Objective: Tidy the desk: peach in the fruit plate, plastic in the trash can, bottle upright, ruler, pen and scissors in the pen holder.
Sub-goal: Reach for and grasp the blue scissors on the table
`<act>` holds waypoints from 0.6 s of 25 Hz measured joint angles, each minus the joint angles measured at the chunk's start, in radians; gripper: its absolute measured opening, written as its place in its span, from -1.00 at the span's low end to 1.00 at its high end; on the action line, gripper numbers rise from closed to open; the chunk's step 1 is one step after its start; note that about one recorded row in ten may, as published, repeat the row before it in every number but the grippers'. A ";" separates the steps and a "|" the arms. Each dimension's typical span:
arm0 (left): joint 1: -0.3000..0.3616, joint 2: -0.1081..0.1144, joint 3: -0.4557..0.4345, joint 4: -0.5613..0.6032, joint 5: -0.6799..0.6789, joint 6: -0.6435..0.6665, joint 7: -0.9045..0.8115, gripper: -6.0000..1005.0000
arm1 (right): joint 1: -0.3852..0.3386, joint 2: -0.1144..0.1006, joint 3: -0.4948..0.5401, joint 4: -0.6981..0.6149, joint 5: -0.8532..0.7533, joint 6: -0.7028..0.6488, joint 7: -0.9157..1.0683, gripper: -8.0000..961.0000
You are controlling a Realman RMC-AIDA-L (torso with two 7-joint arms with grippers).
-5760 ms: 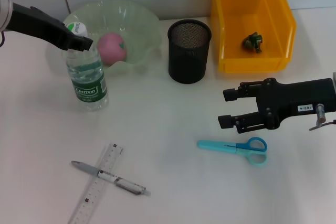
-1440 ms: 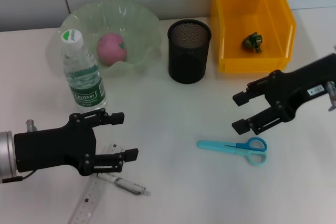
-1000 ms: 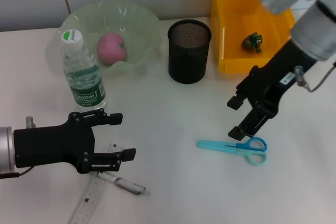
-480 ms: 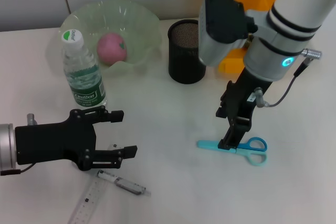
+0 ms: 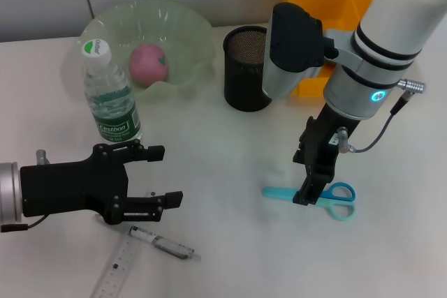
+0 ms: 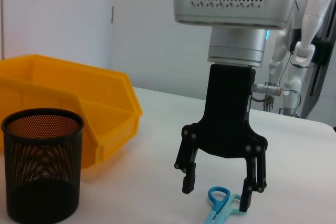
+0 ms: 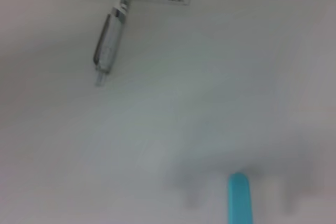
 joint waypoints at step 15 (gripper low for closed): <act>-0.004 0.000 0.002 0.000 0.000 -0.018 -0.019 0.72 | -0.031 -0.001 -0.173 -0.054 -0.020 0.024 0.160 0.39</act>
